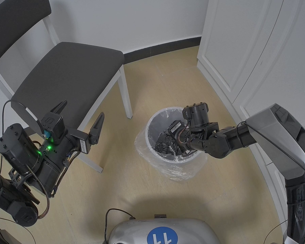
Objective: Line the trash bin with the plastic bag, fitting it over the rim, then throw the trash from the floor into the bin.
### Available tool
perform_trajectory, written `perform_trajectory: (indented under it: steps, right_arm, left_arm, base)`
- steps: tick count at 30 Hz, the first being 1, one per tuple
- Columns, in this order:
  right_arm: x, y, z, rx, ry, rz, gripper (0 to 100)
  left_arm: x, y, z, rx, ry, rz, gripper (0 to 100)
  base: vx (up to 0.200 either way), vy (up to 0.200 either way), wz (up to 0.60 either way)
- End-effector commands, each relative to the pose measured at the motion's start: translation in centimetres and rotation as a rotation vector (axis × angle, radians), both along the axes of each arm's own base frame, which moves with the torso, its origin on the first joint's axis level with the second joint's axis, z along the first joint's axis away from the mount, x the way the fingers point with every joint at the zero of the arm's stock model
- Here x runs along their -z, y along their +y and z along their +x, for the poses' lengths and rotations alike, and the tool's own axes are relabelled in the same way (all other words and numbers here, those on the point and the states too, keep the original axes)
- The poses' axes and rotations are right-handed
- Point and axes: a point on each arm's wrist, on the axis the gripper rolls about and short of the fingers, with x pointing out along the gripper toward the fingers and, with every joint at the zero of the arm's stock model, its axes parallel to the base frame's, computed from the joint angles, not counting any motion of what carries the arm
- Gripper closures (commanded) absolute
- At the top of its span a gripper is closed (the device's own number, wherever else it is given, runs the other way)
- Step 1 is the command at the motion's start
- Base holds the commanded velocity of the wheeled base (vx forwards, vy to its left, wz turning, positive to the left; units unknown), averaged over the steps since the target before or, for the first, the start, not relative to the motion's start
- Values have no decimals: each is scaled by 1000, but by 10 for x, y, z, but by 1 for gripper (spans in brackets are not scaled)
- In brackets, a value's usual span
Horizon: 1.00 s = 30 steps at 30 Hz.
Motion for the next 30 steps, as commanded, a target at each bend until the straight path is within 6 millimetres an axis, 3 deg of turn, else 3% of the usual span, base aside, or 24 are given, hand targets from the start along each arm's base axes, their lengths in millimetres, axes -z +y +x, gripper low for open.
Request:
perform_trajectory:
  steps: [1,14,30]
  right_arm:
    - [13,-4,5,5,17,-6,100]
    - [26,-5,22,0,-7,11,100]
    - [33,0,20,-14,0,-5,100]
  left_arm:
    - [3,-1,2,-1,11,6,0]
    - [15,-6,8,0,51,42,0]
    - [19,-7,10,2,62,49,0]
  base:
    - [0,0,0]
    - [0,0,0]
    - [0,0,0]
